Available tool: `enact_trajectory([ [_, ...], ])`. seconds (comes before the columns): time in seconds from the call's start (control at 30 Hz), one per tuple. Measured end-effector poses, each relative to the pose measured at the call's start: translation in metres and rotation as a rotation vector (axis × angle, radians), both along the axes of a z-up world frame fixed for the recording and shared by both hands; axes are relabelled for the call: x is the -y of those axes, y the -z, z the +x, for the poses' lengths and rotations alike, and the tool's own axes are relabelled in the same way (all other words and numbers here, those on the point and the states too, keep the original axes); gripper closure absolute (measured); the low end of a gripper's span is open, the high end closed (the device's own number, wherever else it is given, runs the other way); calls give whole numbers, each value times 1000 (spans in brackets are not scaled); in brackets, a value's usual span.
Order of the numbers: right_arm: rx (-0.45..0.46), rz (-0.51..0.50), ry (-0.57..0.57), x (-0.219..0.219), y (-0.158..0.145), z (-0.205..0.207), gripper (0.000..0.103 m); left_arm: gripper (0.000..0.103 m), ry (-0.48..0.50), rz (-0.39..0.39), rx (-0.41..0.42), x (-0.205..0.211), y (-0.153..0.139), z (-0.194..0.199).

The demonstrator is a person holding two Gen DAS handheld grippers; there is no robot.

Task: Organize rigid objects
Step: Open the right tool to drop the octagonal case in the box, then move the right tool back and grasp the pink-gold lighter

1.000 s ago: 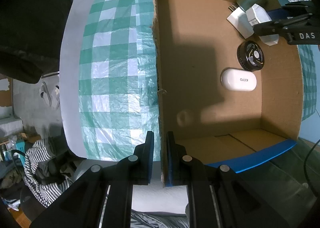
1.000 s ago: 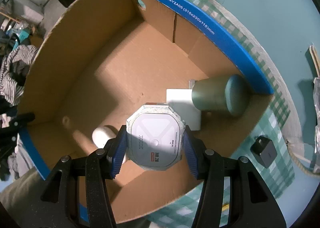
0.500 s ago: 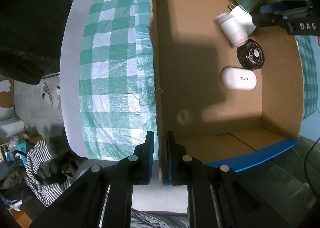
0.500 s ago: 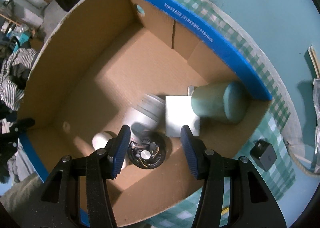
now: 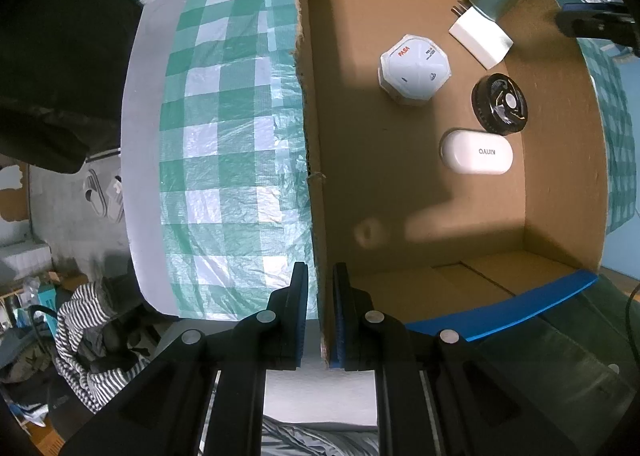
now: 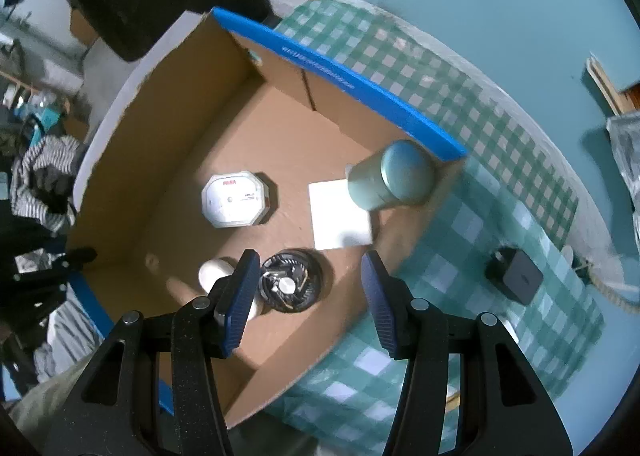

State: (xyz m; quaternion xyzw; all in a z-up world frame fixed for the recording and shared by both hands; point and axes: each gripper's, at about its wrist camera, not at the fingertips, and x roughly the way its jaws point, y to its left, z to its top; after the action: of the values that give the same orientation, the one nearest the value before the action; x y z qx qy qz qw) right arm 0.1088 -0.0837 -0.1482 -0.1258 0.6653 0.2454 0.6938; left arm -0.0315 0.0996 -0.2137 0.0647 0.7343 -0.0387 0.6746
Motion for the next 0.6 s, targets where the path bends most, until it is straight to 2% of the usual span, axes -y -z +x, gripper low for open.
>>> enact_trajectory([
  [0.23, 19, -13, 48, 23, -14, -5, 46, 92, 18, -4, 2, 2, 0, 2],
  [0.6, 24, -30, 169, 73, -22, -15, 46, 92, 39, -7, -6, 8, 0, 5],
])
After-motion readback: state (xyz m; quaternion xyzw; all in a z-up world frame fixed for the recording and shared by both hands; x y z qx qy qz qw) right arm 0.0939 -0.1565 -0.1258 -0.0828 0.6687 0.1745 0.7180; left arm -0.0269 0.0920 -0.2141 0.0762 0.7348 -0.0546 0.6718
